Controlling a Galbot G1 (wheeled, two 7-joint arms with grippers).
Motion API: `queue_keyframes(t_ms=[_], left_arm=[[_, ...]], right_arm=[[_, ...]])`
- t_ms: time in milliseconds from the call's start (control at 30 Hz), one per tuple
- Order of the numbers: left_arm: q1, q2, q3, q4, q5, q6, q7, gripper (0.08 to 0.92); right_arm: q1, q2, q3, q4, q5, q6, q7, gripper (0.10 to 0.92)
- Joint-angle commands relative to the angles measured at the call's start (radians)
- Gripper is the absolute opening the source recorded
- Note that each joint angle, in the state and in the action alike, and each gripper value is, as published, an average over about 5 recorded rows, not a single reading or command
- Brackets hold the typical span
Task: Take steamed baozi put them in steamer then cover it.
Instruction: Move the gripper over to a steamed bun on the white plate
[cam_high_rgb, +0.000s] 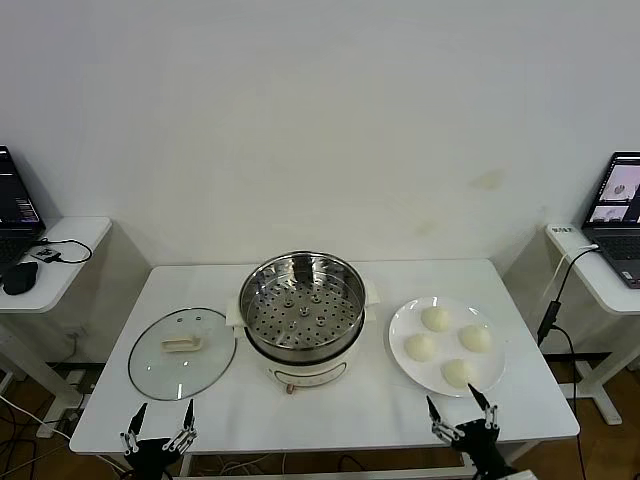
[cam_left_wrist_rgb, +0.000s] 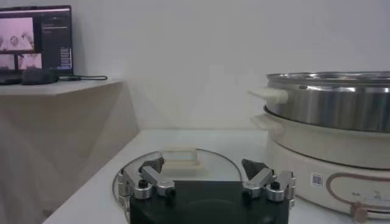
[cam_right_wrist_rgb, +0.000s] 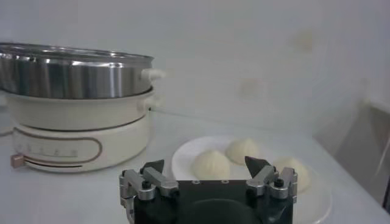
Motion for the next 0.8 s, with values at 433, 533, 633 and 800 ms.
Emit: queue_keyframes(t_ms=[433,533,633,800], left_arm=[[-0.031,0.009,0.001,-0.044,0.043,0.094,0.037,0.823],[-0.029,0.008,-0.001,-0.051,0.055,0.110,0.038,0.823],[-0.023,0.008,-0.004,-0.056,0.058,0.119,0.041,0.823],[-0.015,-0.003,-0.009,-0.058,0.061,0.119,0.044,0.823]], right_arm=[[0.314,-0.382,0.156,-0.149,-0.432,-0.191,-0.089,0.823],[0.411,-0.470,0.107,-0.216,-0.444,-0.213,-0.190,0.823],[0.519,-0.566,0.033,-0.291,-0.458,-0.216,-0.301,0.823],[0.751,-0.704,-0.190,-0.427,-0.471,-0.187,-0.466,0.823]])
